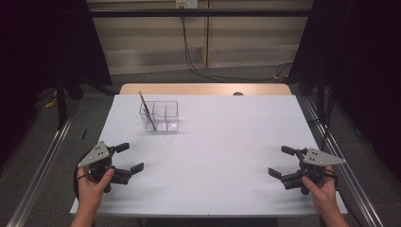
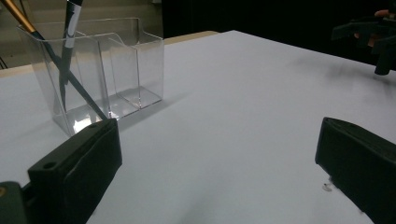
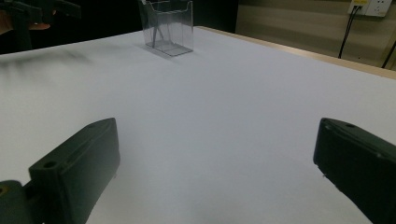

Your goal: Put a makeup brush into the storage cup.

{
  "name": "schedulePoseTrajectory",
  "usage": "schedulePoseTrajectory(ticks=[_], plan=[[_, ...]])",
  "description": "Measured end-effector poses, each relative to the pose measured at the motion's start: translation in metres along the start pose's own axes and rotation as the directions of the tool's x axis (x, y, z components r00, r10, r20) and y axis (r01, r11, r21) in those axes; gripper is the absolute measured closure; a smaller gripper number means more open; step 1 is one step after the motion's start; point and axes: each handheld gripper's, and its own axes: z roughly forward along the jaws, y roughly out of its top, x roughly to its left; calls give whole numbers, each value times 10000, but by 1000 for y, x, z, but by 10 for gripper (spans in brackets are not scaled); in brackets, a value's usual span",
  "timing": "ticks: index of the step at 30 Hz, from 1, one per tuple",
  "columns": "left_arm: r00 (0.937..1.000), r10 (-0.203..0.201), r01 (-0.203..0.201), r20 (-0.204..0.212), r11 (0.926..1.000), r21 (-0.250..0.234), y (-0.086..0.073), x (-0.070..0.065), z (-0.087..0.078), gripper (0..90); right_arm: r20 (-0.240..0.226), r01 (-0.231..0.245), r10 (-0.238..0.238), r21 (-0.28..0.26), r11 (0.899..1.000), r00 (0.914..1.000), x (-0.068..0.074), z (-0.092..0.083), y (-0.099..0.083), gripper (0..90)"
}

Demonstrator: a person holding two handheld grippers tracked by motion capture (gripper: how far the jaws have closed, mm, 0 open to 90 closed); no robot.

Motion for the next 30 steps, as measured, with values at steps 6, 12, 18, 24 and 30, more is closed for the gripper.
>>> schedulePoseTrajectory(ticks=[6,12,18,24,30], plan=[[10000,-7,7,-30,10000,-64,1,0,-2,5,129,-61,62,-48,10000,9999,-2,-2,0,3],[10000,5,-5,-16,9999,-110,1,1,-5,4,200,-102,103,-45,9999,9997,-3,-2,0,3],[10000,-64,64,-2,9998,-207,1,0,-5,5,244,-124,125,-49,9999,9996,-4,-2,-1,3],[10000,20,-19,27,9999,-117,2,-1,-3,5,368,-193,195,-58,9998,9991,-5,-3,-1,2],[10000,3,-2,62,9999,-143,2,-1,-3,6,378,-180,183,-85,9998,9991,-5,-4,-1,2]])
